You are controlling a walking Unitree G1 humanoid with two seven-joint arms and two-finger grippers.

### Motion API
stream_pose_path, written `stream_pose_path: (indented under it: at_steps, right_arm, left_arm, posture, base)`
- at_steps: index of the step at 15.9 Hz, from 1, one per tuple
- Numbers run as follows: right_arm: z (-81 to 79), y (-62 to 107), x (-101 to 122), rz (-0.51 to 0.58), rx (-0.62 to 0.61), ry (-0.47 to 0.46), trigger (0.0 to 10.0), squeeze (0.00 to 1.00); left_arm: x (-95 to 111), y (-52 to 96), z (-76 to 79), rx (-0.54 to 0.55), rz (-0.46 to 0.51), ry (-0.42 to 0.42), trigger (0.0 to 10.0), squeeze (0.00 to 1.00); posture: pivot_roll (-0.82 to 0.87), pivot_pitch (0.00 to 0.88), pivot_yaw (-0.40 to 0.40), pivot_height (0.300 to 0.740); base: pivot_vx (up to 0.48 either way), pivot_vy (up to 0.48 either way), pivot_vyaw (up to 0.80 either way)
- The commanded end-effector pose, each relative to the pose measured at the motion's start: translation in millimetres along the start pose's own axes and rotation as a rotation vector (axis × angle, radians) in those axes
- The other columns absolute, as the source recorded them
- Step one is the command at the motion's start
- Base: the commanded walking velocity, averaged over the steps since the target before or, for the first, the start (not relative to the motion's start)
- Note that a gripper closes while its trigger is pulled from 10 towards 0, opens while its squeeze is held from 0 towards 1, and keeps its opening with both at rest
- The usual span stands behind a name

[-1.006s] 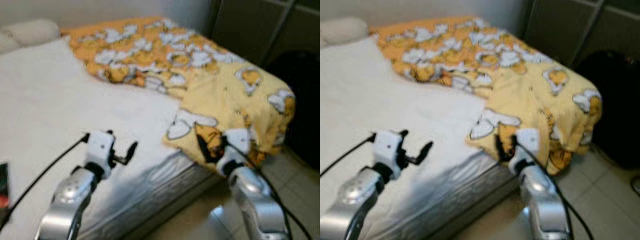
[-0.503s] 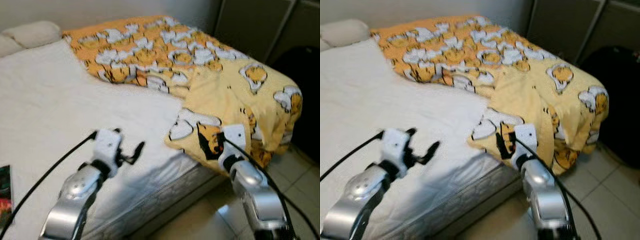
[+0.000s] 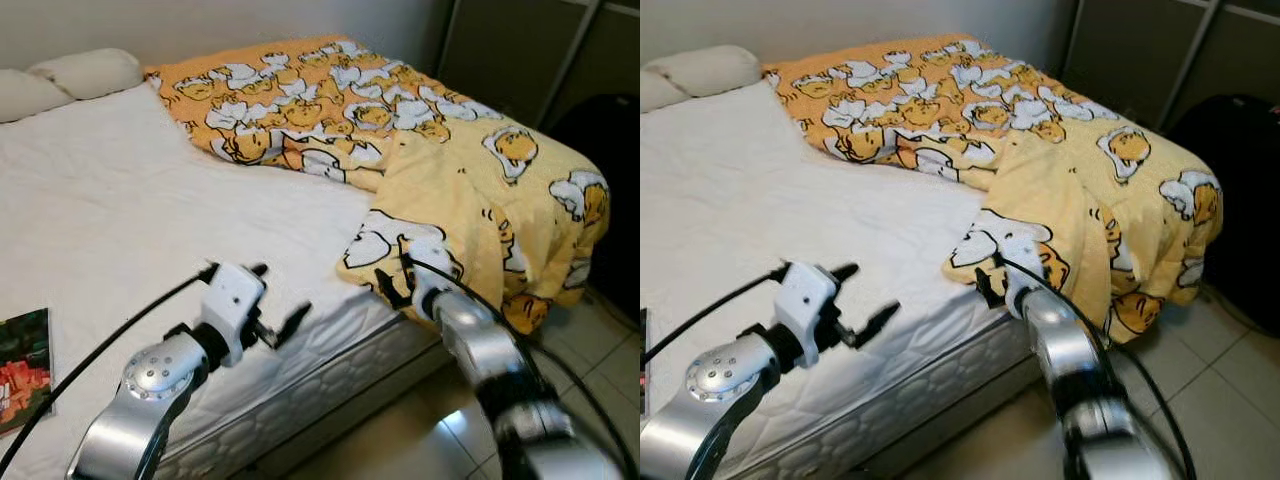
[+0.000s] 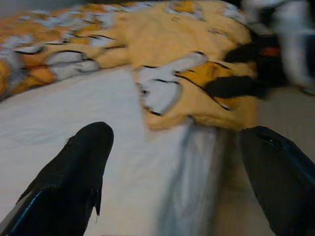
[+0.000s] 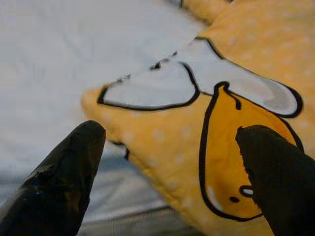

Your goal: Clean up the room

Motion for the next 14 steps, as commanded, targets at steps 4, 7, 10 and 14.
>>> stream_pose_path:
  at_steps: [4, 7, 10, 14]
  right_arm:
    - [11.7, -13.0, 28.3, 0.018, 0.060, 0.174, 10.0, 1.00]
    - [10.9, -17.2, 38.6, 0.020, 0.096, 0.247, 10.0, 0.00]
    - [5.7, -18.7, 42.1, 0.020, 0.129, 0.245, 10.0, 0.00]
    - [13.6, -20.1, 45.1, 0.013, 0.064, 0.323, 10.0, 0.00]
  left_arm:
    - [1.7, 17.3, 14.3, -0.039, -0.033, 0.001, 10.0, 0.00]
    - [0.0, 34.9, 22.6, -0.050, -0.077, -0.009, 10.0, 0.00]
    - [0.7, 46.5, 24.7, -0.046, -0.100, -0.010, 10.0, 0.00]
    - [1.4, 61.9, 31.4, -0.042, -0.132, -0.004, 10.0, 0.00]
  posture:
    - [0.10, 0.096, 0.040, 0.740]
    - [0.15, 0.176, 0.034, 0.740]
    - [0.17, 0.210, 0.032, 0.740]
    - [0.19, 0.274, 0.036, 0.740]
  base:
    - [0.000, 0.000, 0.00]
    - [0.000, 0.000, 0.00]
    - [0.000, 0.000, 0.00]
    - [0.000, 0.000, 0.00]
Point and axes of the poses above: a point about 5 cm out from each wrist's last joint towards the gripper, its own y axis pointing back from the gripper into the wrist, its own x axis along the axis of the wrist's last joint, z = x × y, the point moved 6 cm from there along -y, pointing out of the wrist towards the gripper, and after that the axes turned 11 degrees about y, right-handed, at the moved point
